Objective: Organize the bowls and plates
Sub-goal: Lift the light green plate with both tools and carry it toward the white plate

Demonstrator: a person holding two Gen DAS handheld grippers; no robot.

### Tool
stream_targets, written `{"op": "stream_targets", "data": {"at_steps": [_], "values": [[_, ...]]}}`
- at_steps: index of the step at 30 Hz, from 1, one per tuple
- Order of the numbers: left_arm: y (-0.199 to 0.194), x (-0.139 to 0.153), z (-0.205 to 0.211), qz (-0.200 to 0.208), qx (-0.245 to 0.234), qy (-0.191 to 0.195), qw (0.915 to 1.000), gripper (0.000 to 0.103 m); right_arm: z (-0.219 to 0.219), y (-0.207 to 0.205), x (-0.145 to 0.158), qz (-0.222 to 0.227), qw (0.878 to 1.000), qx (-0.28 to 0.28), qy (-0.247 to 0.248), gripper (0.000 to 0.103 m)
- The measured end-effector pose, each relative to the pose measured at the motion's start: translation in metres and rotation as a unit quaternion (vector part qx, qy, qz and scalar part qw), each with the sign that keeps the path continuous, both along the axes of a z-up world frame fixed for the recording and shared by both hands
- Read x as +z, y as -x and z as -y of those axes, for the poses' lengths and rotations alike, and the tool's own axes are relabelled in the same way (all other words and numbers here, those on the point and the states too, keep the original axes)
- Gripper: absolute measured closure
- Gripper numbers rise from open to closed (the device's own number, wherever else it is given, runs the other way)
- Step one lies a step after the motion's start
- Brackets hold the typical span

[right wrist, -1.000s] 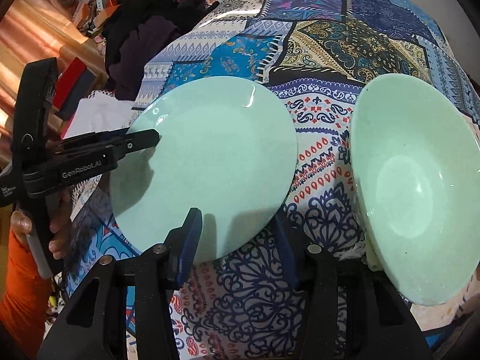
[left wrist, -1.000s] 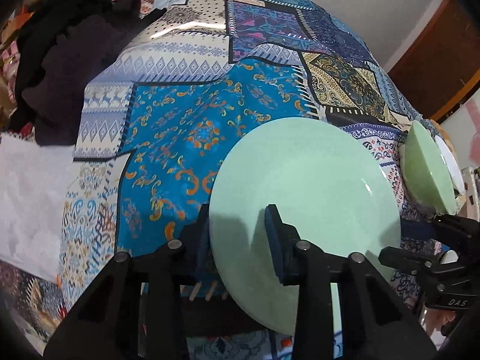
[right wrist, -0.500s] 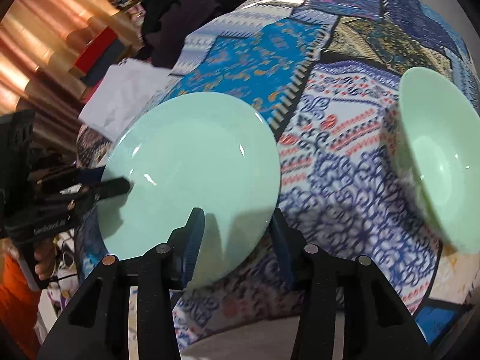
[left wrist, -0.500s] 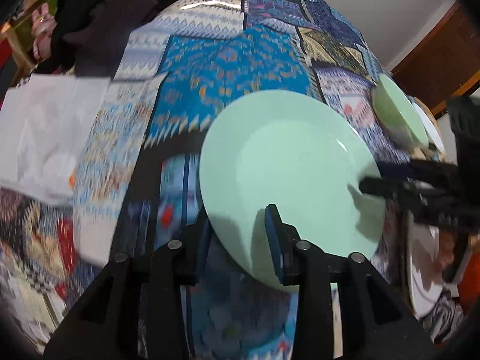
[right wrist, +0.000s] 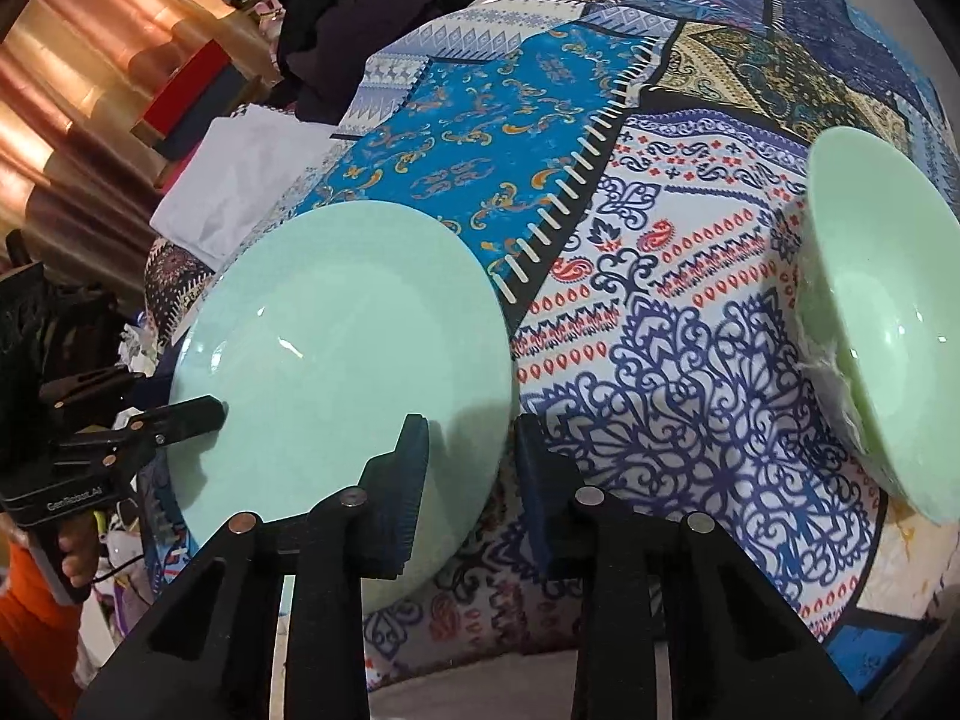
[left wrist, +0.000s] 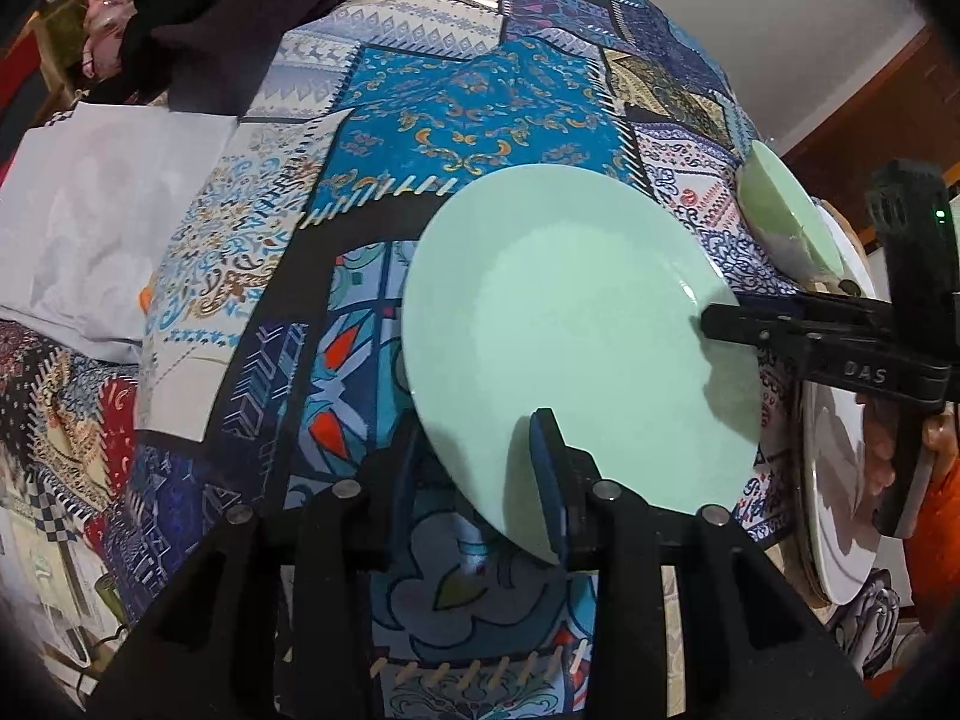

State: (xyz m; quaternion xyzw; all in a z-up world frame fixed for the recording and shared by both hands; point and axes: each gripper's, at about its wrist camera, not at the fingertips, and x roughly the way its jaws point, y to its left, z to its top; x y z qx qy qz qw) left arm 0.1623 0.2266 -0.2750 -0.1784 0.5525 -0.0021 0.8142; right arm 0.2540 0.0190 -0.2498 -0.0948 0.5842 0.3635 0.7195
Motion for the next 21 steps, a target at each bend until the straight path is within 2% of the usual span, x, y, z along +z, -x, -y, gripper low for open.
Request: {"op": "stream_targets", "data": {"at_steps": [4,7,14,21], "values": [[-0.002,0.0,0.003,0.003,-0.004,0.005,1.0,0.066,-0.01,0.007,0.001,0.017,1.0,0.019,0.008,0.073],[-0.001,0.003,0.007,0.005,0.004,-0.007,1.0,0.066,-0.007,0.005,0.002,0.013,1.0,0.009,0.003,0.074],[0.004,0.019,0.007,0.026,0.02,0.017,0.9993,0.066,0.006,0.002,0.02,0.019,0.999,-0.019,-0.03,0.076],[0.011,0.05,0.021,0.062,0.018,-0.017,0.9978,0.066,0.02,0.013,0.049,0.049,0.997,-0.025,-0.057,0.076]]}}
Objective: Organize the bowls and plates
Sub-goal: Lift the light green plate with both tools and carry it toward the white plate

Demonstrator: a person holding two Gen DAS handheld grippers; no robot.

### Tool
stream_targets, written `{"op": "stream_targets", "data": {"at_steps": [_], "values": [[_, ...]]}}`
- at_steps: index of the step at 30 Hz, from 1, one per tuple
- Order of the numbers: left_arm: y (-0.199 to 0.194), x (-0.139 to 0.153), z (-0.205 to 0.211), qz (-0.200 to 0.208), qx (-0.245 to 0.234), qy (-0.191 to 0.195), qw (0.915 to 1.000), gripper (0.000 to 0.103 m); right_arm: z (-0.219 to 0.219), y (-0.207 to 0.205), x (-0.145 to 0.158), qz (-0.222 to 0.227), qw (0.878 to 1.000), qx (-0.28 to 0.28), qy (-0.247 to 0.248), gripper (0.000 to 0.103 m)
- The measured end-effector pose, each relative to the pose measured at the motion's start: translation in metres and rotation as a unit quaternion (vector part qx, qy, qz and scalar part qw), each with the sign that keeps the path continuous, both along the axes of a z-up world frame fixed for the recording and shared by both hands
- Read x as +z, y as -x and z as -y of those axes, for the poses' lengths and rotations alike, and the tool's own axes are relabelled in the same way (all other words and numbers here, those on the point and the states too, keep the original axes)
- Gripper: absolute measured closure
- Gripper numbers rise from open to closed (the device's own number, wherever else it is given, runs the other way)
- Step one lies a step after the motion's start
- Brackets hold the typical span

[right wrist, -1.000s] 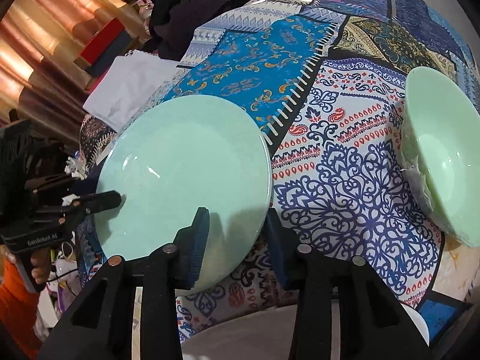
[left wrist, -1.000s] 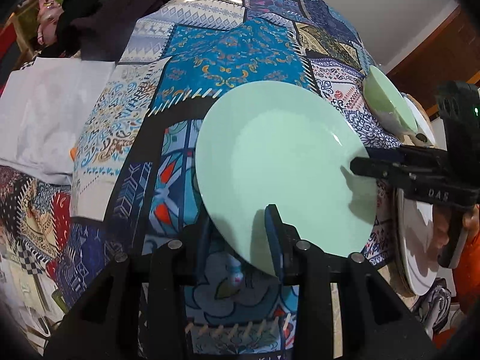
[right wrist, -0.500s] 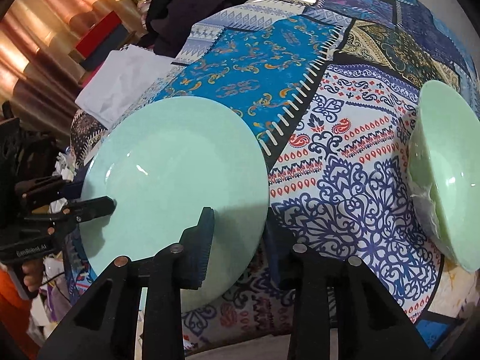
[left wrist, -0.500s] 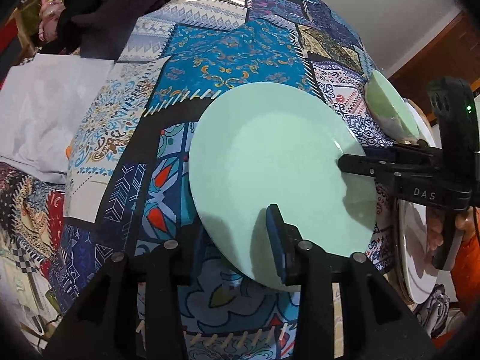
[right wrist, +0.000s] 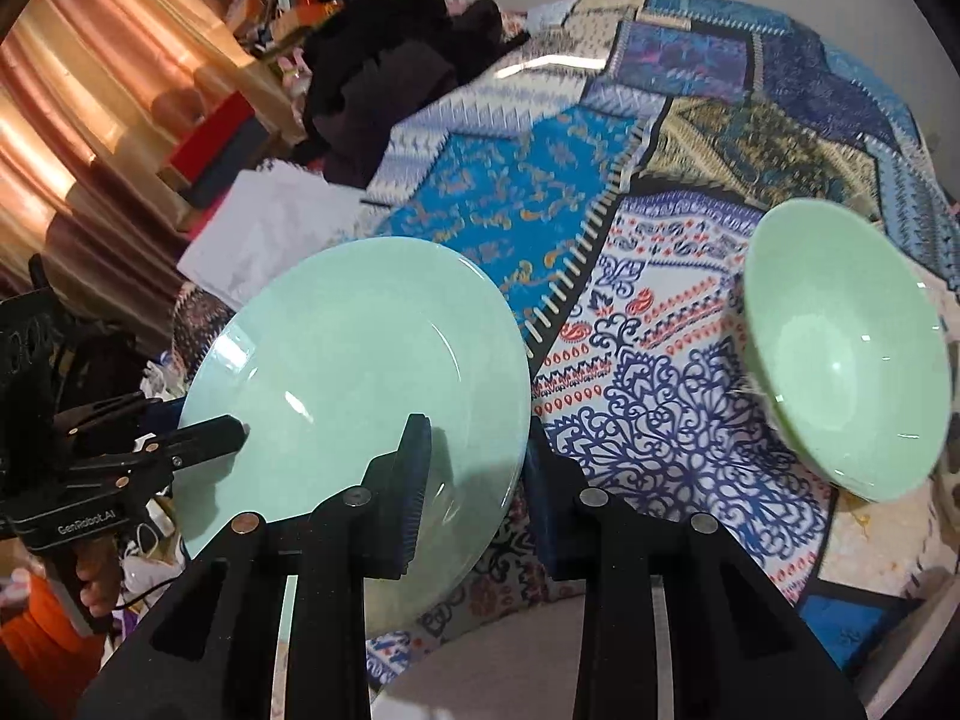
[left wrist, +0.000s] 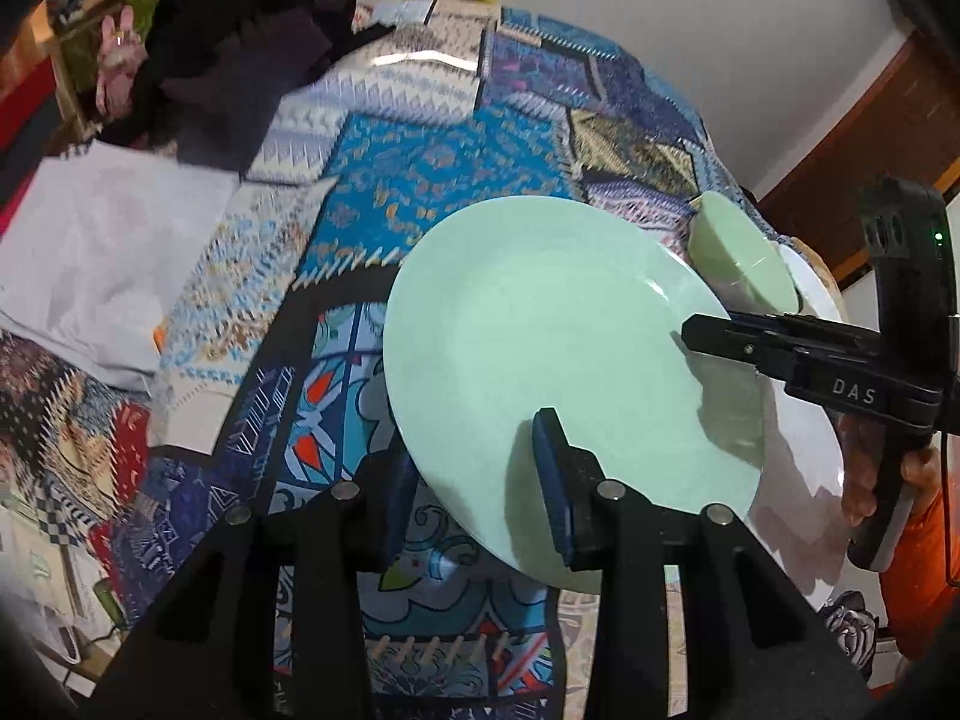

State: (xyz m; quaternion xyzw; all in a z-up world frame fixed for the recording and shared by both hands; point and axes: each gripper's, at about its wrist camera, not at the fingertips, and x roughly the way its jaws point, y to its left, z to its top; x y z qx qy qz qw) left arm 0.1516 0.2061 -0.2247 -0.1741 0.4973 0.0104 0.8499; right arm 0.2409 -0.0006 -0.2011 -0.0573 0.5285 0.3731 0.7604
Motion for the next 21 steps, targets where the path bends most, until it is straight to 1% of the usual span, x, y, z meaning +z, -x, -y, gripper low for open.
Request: {"op": "stream_targets", "data": {"at_steps": [3,9,14,21], "values": [[0.006,0.016,0.008,0.017,-0.005,-0.01,0.9998,0.066,0.009,0.006,0.013,0.013,1.0,-0.004,-0.008,0.076],[0.018,0.04,0.025,0.041,-0.018,-0.016,0.9989,0.066,0.029,0.019,0.035,0.033,0.999,-0.017,-0.027,0.076],[0.024,0.055,0.043,0.055,-0.025,-0.023,0.9979,0.066,0.049,0.033,0.051,0.052,0.998,-0.024,-0.036,0.076],[0.034,0.073,0.069,0.069,-0.039,-0.034,0.9963,0.066,0.075,0.049,0.064,0.07,0.996,-0.036,-0.047,0.076]]}}
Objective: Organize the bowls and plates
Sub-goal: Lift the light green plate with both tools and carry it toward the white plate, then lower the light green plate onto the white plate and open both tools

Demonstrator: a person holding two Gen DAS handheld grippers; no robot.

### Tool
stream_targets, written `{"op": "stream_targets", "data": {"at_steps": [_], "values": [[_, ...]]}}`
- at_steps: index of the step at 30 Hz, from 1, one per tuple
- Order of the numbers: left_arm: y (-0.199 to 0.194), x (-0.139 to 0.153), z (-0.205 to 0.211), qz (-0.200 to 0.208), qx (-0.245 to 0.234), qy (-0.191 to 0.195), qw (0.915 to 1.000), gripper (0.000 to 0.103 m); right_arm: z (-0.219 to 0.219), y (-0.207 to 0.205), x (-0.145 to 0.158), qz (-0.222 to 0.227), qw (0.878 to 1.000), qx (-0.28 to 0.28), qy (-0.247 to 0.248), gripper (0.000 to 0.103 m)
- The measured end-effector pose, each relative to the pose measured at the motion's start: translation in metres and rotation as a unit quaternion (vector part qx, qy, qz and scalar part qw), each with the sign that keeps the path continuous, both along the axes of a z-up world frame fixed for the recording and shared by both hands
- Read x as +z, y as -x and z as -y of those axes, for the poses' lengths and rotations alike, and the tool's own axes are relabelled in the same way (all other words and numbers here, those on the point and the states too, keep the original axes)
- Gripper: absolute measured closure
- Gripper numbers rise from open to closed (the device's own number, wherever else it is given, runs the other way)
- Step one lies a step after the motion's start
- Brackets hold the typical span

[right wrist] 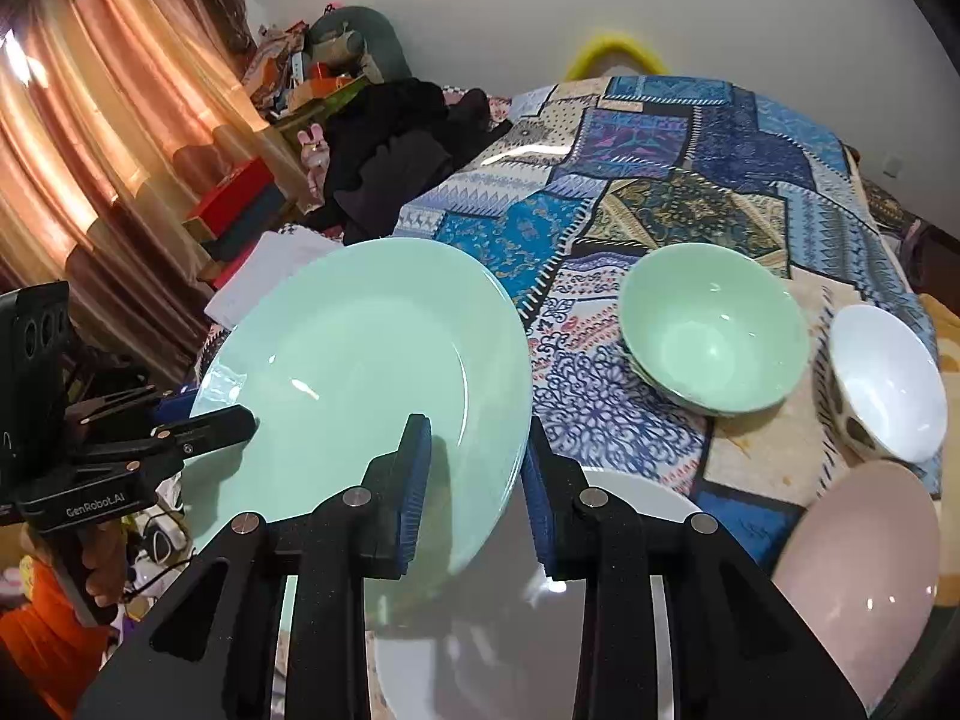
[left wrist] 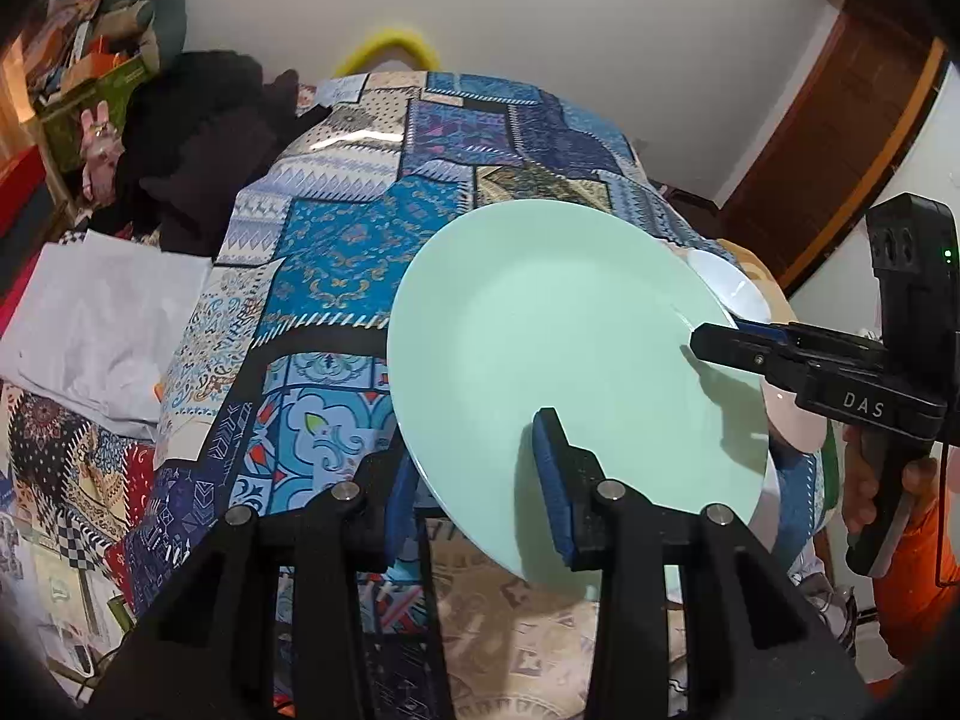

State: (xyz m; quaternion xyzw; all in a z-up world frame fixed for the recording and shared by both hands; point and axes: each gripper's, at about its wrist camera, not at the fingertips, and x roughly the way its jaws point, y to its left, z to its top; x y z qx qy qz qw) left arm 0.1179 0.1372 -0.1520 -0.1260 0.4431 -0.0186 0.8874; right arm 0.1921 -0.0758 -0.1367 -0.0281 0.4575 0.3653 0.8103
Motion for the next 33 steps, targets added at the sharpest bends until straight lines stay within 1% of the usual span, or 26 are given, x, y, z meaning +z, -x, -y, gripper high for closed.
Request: {"op": "stream_targets", "data": {"at_steps": [9,15,23,33], "values": [[0.005,0.013,0.033,0.004,-0.025,-0.01,0.9996,0.066,0.032,0.017,0.008,0.011,1.0,-0.02,-0.01,0.076],[0.005,0.014,0.054,0.003,-0.044,-0.016,0.9989,0.066,0.056,0.024,0.006,0.01,0.999,-0.039,-0.015,0.076],[0.001,0.006,0.078,-0.01,-0.068,-0.014,0.9975,0.066,0.082,0.031,-0.001,-0.002,0.998,-0.061,-0.016,0.076],[-0.002,-0.013,0.098,-0.034,-0.088,-0.013,0.9955,0.065,0.101,0.039,-0.018,-0.028,0.996,-0.08,-0.016,0.076]]}}
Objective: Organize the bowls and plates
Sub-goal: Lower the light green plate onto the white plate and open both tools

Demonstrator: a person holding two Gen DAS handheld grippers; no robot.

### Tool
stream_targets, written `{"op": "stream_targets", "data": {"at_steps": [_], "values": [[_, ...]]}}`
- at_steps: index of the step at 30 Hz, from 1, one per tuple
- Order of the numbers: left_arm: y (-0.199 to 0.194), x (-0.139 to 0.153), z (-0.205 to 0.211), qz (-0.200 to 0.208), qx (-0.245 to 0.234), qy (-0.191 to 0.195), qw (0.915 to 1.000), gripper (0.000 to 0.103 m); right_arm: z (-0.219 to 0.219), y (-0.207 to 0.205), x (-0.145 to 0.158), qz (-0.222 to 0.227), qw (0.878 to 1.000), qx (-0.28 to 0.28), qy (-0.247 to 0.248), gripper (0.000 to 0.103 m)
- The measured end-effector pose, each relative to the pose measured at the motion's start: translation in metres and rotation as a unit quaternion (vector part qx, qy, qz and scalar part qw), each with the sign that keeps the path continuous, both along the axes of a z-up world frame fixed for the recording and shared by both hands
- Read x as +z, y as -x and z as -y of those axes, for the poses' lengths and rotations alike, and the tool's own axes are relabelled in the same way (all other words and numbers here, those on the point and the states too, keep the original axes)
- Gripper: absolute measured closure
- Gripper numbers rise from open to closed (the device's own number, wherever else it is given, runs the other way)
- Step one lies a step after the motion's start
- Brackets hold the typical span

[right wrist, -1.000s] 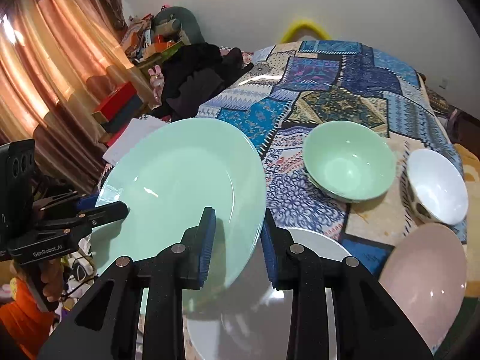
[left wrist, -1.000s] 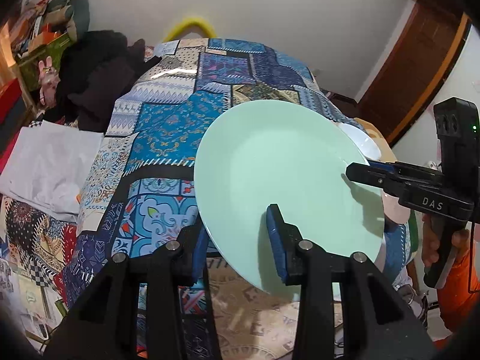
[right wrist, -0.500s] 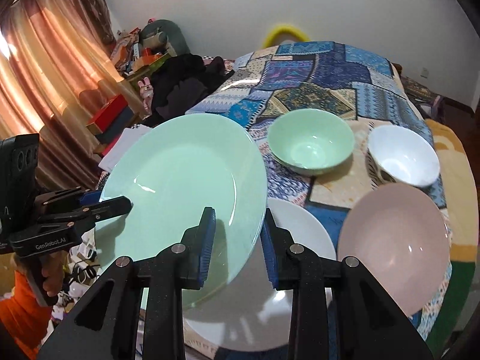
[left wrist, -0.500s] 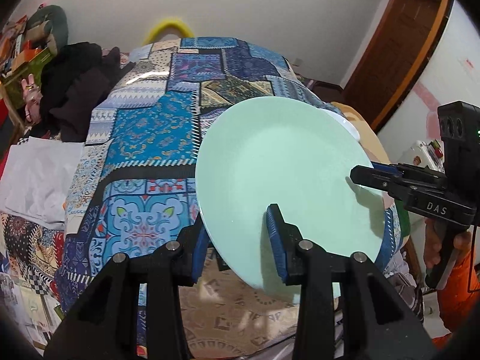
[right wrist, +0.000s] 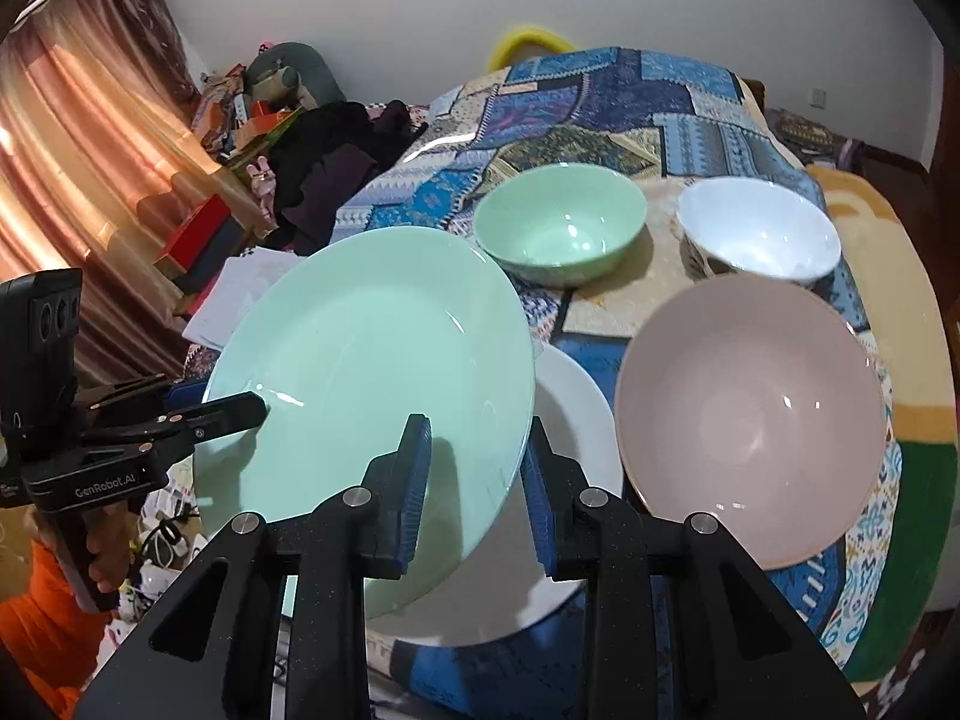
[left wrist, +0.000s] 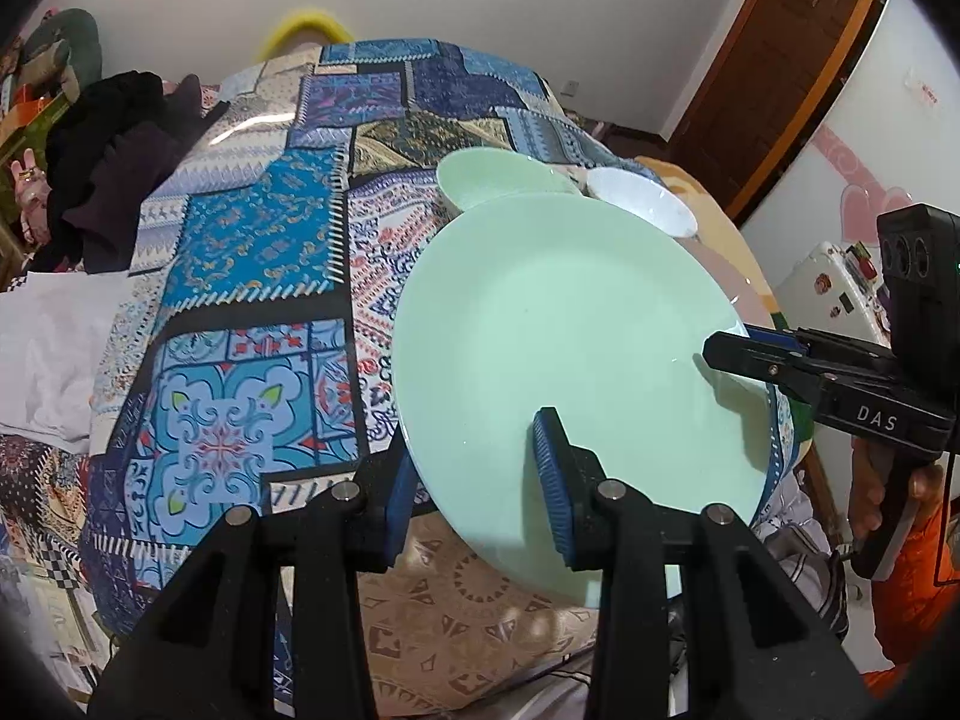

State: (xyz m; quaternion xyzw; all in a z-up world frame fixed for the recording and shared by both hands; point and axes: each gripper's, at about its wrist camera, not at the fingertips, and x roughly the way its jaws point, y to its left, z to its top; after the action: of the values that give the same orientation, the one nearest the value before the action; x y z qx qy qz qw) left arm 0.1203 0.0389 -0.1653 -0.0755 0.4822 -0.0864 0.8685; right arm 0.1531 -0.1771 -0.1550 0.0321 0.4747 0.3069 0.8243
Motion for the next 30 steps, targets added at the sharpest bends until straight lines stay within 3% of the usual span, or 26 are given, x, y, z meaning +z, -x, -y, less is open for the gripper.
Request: {"op": "stream_targets", "data": {"at_steps": [18,30], "values": [[-0.007,-0.04,0.017,-0.057,-0.017,-0.01,0.9982,0.065,0.016,0.003,-0.043,-0.064,0.998,-0.015,0.006,0.075],[-0.021,-0.052,0.018,-0.07,-0.025,-0.012,0.9972,0.065,0.016,0.0,-0.047,-0.073,0.997,-0.015,0.014,0.075]]}}
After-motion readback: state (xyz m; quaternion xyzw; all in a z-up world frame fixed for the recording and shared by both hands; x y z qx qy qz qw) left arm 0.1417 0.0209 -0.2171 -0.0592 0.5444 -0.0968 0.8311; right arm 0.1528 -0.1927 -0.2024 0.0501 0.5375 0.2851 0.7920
